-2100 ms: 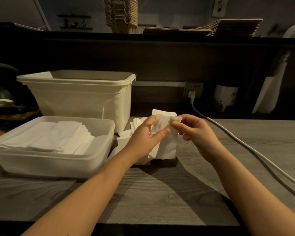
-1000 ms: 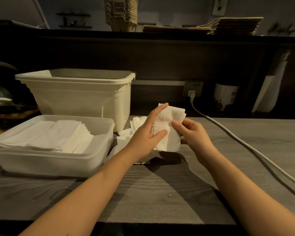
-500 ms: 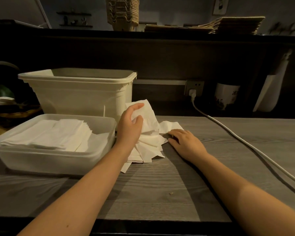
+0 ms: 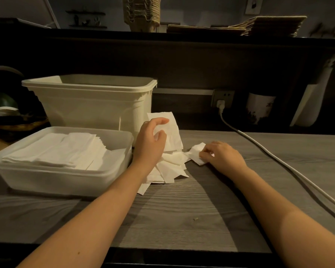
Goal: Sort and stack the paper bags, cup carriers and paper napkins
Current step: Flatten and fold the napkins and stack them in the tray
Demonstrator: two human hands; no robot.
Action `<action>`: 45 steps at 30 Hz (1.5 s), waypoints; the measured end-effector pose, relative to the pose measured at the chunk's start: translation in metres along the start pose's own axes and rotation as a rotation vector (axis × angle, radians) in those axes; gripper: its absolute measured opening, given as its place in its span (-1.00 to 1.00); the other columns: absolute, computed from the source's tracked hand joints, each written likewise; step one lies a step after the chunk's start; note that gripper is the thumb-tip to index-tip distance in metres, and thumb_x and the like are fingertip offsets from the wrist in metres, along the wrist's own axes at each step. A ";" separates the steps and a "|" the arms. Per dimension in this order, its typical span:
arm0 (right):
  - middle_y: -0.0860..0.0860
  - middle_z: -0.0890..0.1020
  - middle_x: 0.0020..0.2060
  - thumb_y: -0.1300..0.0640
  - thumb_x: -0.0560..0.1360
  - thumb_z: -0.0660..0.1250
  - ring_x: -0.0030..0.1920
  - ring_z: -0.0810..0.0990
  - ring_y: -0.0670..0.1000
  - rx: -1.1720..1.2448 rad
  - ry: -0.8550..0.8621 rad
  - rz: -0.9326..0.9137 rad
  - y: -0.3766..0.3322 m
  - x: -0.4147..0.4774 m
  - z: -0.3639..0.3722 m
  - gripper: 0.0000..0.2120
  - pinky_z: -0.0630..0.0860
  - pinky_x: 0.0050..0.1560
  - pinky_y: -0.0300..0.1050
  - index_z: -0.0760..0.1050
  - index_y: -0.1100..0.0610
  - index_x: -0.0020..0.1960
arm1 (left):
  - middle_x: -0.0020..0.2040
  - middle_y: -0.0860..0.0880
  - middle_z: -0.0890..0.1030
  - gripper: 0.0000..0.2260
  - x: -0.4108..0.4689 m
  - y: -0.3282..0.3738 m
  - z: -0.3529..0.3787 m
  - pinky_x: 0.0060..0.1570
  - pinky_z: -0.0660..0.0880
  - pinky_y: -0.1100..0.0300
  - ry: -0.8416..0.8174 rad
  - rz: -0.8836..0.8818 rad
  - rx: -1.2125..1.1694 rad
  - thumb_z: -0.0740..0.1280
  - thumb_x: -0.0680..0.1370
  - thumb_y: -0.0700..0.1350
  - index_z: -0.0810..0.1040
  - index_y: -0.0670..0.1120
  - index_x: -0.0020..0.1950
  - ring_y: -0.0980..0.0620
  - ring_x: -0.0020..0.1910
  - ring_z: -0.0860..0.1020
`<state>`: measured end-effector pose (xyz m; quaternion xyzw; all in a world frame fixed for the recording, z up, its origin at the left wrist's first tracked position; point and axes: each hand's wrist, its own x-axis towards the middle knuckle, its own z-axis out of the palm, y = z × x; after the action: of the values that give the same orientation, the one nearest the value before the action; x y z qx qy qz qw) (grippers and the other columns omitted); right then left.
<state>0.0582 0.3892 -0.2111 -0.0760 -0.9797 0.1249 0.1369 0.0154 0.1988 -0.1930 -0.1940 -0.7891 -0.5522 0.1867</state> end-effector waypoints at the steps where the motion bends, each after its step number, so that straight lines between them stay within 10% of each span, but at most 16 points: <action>1: 0.00 0.55 -0.06 -0.06 0.56 0.21 -0.06 0.50 0.01 0.014 -0.023 0.030 0.004 0.000 -0.003 -0.77 0.46 -0.07 -0.08 0.54 0.07 -0.02 | 0.21 0.06 0.46 -0.72 0.000 -0.001 0.000 -0.22 0.25 0.69 -0.005 0.011 0.007 0.15 0.58 -0.29 0.49 -0.01 0.19 0.48 -0.15 0.38; 12: 0.07 0.40 0.30 -0.06 0.54 0.24 0.31 0.26 0.13 -0.041 -0.066 0.255 0.023 0.000 -0.008 -0.61 0.33 0.22 0.02 0.40 0.03 0.34 | 0.22 -0.04 0.47 -0.65 0.000 -0.001 -0.002 -0.21 0.38 0.51 0.002 0.096 0.064 0.14 0.60 -0.25 0.49 0.10 0.26 0.26 -0.27 0.42; 18: 0.02 0.51 0.05 0.20 0.48 0.35 -0.04 0.49 -0.01 0.503 0.012 0.194 0.016 0.000 -0.015 -0.77 0.44 -0.21 -0.22 0.39 0.02 0.08 | 0.39 -0.15 0.34 -0.59 -0.004 0.005 -0.001 0.13 0.50 0.08 -0.092 0.083 0.049 0.13 0.62 -0.20 0.34 0.37 0.17 -0.08 0.28 0.42; 22: 0.03 0.52 0.07 0.28 0.43 0.35 0.02 0.58 0.07 1.234 -0.048 0.049 -0.005 -0.013 -0.037 -0.60 0.60 -0.15 -0.13 0.45 -0.09 0.17 | 0.27 -0.12 0.39 -0.60 -0.005 0.002 -0.001 -0.24 0.38 0.46 -0.122 0.133 0.069 0.14 0.62 -0.22 0.37 0.19 0.36 0.33 -0.28 0.44; 25: 0.01 0.56 -0.01 0.25 0.34 0.33 -0.14 0.64 0.00 1.591 -0.218 -0.098 -0.015 -0.023 -0.053 -0.69 0.61 -0.27 -0.17 0.58 -0.11 -0.05 | 0.15 -0.05 0.37 -0.59 -0.005 0.003 0.000 -0.02 0.42 0.31 -0.219 0.120 0.079 0.14 0.62 -0.22 0.32 0.11 0.42 0.24 -0.09 0.44; 28: -0.04 0.61 -0.19 0.24 0.32 0.32 -0.23 0.63 -0.08 1.486 -0.254 -0.185 -0.020 -0.024 -0.049 -0.84 0.57 -0.32 -0.26 0.59 0.00 -0.28 | 0.24 -0.01 0.34 -0.57 -0.008 0.007 0.002 0.27 0.34 0.09 -0.353 0.114 0.033 0.14 0.62 -0.23 0.26 0.16 0.42 0.01 0.27 0.33; 37: -0.09 0.53 0.07 0.25 0.45 0.37 0.06 0.56 -0.06 1.244 0.139 -0.176 -0.030 -0.018 -0.027 -0.60 0.58 -0.11 -0.21 0.44 -0.22 0.09 | 0.34 0.18 0.21 -0.42 -0.016 0.011 0.010 -0.03 0.39 0.57 -0.433 0.146 -0.201 0.22 0.58 -0.28 0.07 0.27 0.37 0.35 0.15 0.32; 45: -0.05 0.48 0.09 0.22 0.45 0.38 0.07 0.53 -0.04 1.079 0.199 -0.118 -0.035 -0.015 -0.017 -0.47 0.56 -0.08 -0.20 0.28 -0.22 0.26 | 0.27 0.10 0.22 -0.63 -0.019 0.018 0.009 -0.15 0.47 0.49 -0.412 0.091 -0.305 0.06 0.65 -0.19 0.10 0.24 0.30 0.23 0.04 0.40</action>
<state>0.0733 0.3572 -0.1893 0.0484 -0.7616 0.5936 0.2553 0.0398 0.2112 -0.1912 -0.3635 -0.7085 -0.6047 0.0154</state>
